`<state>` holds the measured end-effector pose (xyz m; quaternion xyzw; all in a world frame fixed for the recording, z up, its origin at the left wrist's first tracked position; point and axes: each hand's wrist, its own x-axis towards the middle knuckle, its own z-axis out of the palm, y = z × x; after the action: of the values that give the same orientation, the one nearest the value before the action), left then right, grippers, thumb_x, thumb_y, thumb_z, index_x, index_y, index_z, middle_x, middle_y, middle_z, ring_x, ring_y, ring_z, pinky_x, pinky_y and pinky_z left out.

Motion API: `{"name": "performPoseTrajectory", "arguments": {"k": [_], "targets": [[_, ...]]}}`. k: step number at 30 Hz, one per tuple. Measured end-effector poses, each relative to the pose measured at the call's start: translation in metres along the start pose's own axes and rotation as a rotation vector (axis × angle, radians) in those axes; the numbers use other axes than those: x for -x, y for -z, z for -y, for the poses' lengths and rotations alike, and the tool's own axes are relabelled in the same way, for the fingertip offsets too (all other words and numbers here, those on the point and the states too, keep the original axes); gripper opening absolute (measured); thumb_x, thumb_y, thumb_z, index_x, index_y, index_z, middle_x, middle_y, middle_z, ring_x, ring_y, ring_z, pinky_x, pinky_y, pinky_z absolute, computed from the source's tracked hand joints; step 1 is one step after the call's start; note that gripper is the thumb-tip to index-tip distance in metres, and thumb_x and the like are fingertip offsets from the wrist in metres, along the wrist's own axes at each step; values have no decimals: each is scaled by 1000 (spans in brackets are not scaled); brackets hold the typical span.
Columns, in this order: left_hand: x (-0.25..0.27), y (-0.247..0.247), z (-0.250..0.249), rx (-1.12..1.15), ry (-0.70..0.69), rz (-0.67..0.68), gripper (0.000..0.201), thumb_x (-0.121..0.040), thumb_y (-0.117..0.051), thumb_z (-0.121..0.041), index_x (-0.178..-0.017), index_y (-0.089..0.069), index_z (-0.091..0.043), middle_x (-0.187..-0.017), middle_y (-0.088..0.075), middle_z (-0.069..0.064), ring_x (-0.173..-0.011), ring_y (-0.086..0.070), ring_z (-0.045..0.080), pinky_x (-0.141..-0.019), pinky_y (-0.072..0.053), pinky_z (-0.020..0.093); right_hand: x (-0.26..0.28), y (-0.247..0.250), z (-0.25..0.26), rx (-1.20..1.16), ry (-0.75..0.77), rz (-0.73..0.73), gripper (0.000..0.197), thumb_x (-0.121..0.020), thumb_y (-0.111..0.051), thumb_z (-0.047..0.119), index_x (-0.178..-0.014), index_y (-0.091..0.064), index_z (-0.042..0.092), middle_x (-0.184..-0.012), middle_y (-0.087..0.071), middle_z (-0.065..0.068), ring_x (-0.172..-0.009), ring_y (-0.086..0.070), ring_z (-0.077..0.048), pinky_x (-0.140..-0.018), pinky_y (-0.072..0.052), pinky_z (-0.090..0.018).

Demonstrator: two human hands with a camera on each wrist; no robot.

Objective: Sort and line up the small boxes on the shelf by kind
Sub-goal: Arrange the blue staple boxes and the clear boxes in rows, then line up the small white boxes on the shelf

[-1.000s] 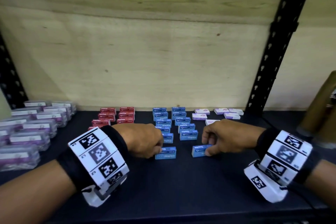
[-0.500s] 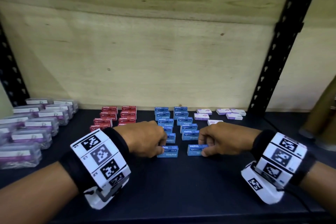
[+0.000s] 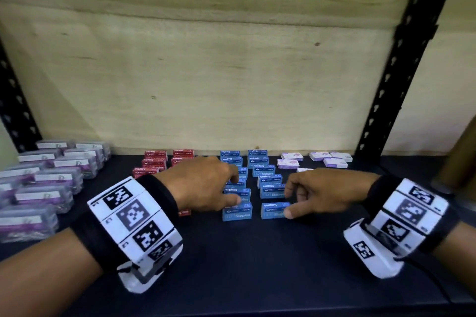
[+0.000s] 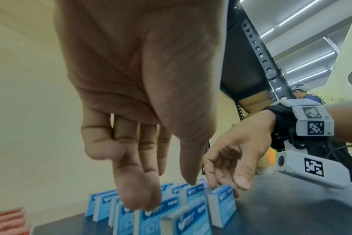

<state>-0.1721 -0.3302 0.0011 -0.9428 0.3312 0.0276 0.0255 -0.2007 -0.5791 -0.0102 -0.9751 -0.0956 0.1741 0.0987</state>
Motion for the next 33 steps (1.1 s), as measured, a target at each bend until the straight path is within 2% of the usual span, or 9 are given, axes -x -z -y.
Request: {"name": "performPoseTrajectory", "arguments": {"k": [2,5,12,14,19,24,28,30,33], "targets": [[-5,7,-2,-33,-8,-42,50,-90,-52,-61,-131,-50,-33,-81,-51,-15,-94,-60,15,-72,-42,31,2,11,-11,-14,-27,3,45,-78,-69,64,-109,-58,34,-87,-65,14,-73,-58,0,-68,-41,-16],[-17,16,-7,-57,-27,-66,44,-91,-51,-61,-128,-52,-36,-83,-50,-16,-89,-57,14,-68,-39,30,3,29,-31,-12,-48,-66,36,-82,-70,57,-105,-63,31,-87,-65,12,-74,-58,-2,-71,-43,-17],[-67,30,-25,-74,-71,-35,33,-92,-53,-58,-116,-61,-36,-91,-52,-13,-94,-58,16,-72,-42,31,-18,56,-92,39,-169,-243,14,-88,-70,40,-99,-66,33,-98,-66,13,-83,-58,1,-76,-43,-21],[-85,34,-31,-86,-84,-27,31,-92,-54,-56,-113,-63,-36,-92,-53,-12,-96,-58,18,-74,-44,32,-26,62,-107,70,-207,-239,11,-88,-71,37,-97,-65,33,-96,-66,12,-80,-58,0,-76,-46,-23],[-134,38,-46,-102,-123,25,25,-91,-59,-50,-104,-68,-31,-80,-53,-14,-87,-58,16,-63,-38,29,-42,69,-129,45,-247,-179,19,-87,-74,30,-105,-68,28,-98,-66,10,-90,-63,-10,-86,-48,-24],[-178,31,-61,-52,-175,145,31,-90,-60,-51,-107,-71,-27,-97,-65,-6,-90,-60,17,-68,-44,29,-56,80,-149,31,-282,-176,23,-83,-78,23,-104,-70,24,-92,-64,10,-84,-59,-7,-71,-44,-16],[-198,24,-74,-31,-190,232,37,-89,-62,-54,-112,-70,-27,-80,-57,-13,-88,-58,15,-72,-44,29,-63,83,-160,8,-316,-98,32,-77,-83,25,-106,-70,23,-102,-67,6,-97,-63,-14,-84,-49,-24],[-204,22,-77,-32,-186,258,39,-86,-65,-55,-112,-70,-26,-90,-62,-9,-91,-60,16,-73,-46,30,-67,81,-163,24,-326,-73,35,-75,-85,27,-106,-69,24,-102,-64,7,-100,-62,-15,-86,-49,-26],[-212,19,-83,-51,-187,275,42,-81,-70,-55,-110,-69,-25,-99,-65,-6,-90,-61,17,-69,-46,30,-73,76,-168,73,-334,-62,35,-72,-87,32,-99,-65,30,-93,-59,13,-95,-59,-14,-82,-47,-26]]}}
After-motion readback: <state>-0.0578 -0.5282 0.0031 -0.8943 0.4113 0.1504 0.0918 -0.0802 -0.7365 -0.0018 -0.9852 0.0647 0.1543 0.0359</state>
